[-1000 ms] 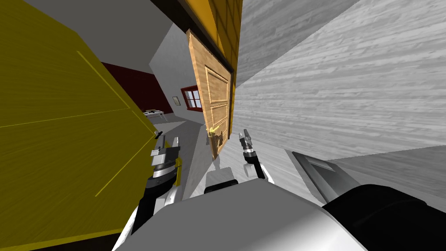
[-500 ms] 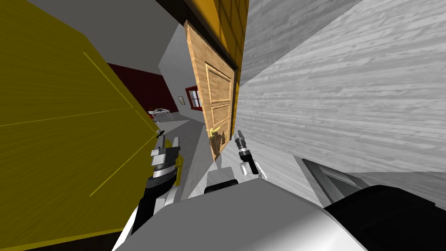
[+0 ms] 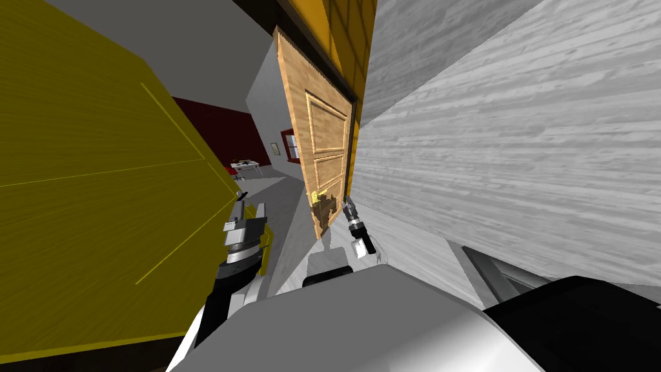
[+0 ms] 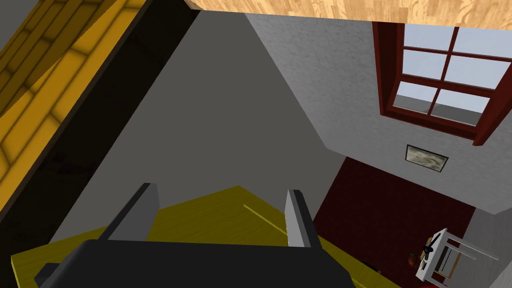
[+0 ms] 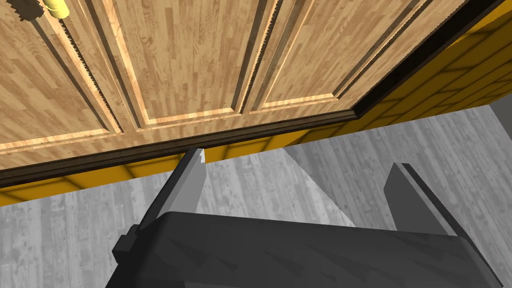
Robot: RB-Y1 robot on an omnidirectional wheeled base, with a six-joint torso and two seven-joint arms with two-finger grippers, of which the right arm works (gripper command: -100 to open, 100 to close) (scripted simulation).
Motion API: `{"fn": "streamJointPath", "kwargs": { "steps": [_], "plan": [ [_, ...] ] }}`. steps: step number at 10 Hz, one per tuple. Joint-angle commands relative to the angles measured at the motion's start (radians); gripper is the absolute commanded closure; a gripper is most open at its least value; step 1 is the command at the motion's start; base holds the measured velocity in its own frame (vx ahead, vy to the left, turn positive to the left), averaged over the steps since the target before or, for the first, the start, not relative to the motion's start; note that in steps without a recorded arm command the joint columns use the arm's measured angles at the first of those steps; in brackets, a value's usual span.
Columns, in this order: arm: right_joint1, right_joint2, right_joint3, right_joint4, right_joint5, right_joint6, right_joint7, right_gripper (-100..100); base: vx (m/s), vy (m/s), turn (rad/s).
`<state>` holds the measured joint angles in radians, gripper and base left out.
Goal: Push the door open
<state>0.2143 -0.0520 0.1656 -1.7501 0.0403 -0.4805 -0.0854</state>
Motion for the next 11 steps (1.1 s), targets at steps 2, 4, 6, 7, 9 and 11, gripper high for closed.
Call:
{"fn": "streamJointPath", "kwargs": {
  "steps": [2,4,6,7,9,11],
  "plan": [
    [-0.046,-0.010,0.029,0.073,-0.008,0.024,-0.004,-100,0.074,-0.107,0.155],
    [-0.082,-0.014,0.053,0.130,-0.014,0.042,-0.005,-100,0.067,-0.123,0.161],
    [-0.118,-0.017,0.075,0.183,-0.020,0.059,-0.007,-100,0.063,-0.121,0.150],
    [-0.136,-0.018,0.086,0.210,-0.022,0.068,-0.007,-100,0.064,-0.129,0.126],
    [-0.170,-0.020,0.108,0.268,-0.028,0.084,-0.009,-100,0.062,-0.115,0.154],
    [-0.203,-0.021,0.129,0.320,-0.033,0.100,-0.010,-100,0.067,-0.125,0.139]
  ]
}}
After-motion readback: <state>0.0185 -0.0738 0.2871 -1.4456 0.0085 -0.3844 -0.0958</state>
